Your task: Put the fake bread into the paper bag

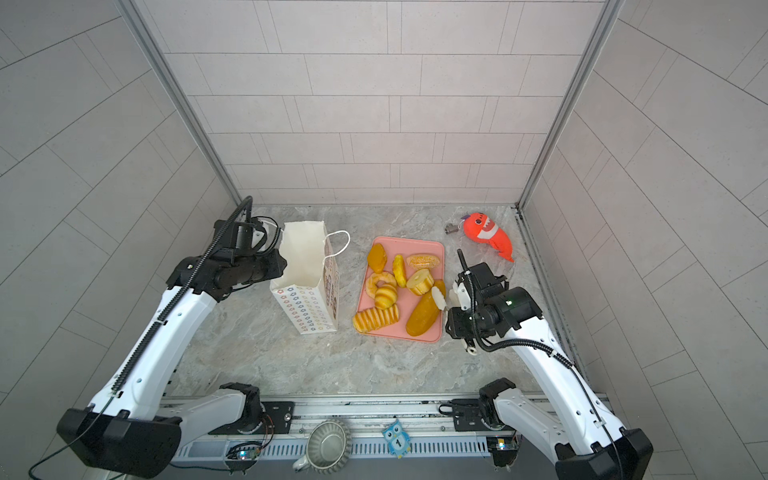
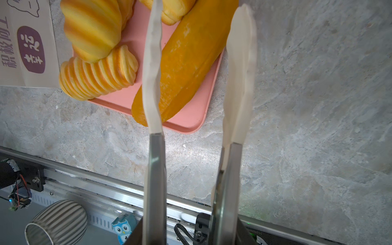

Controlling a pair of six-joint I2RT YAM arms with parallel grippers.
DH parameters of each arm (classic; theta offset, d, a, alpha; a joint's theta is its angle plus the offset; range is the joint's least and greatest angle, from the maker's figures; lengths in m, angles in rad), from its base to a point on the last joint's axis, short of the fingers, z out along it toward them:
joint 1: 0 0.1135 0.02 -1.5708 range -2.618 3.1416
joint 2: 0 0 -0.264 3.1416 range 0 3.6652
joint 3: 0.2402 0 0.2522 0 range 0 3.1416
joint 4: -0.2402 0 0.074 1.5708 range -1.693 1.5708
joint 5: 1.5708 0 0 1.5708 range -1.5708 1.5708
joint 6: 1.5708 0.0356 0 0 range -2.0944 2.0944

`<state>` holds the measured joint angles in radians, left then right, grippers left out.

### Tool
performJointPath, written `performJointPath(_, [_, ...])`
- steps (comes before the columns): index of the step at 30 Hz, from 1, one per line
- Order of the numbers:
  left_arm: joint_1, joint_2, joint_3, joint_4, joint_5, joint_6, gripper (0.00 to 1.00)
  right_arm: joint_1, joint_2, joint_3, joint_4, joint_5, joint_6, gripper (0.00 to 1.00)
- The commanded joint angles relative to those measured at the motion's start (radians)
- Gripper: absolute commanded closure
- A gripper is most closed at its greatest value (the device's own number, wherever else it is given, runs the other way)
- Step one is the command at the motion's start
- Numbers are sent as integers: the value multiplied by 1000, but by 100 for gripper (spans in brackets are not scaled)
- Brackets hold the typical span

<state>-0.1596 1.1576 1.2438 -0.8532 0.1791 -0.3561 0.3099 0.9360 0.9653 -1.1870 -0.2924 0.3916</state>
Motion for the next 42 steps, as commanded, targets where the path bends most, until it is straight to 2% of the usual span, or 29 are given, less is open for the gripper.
performJointPath(1, [4,-14,10,-17,-5,15,50,-15,-25,-20,-22,-42,32,53])
performJointPath(4, [4,-32,8,-16,-7,14,36,-29,-36,-40,-20,-60,47,52])
performJointPath(8, [6,-45,11,-22,-9,19,31,-49,-50,-76,1,-95,77,50])
performJointPath(23, [6,-72,1,-31,-35,31,30,-54,-51,-144,90,-164,143,45])
performJointPath(42, [7,-98,-35,-14,-40,0,30,-54,-26,-225,215,-242,202,46])
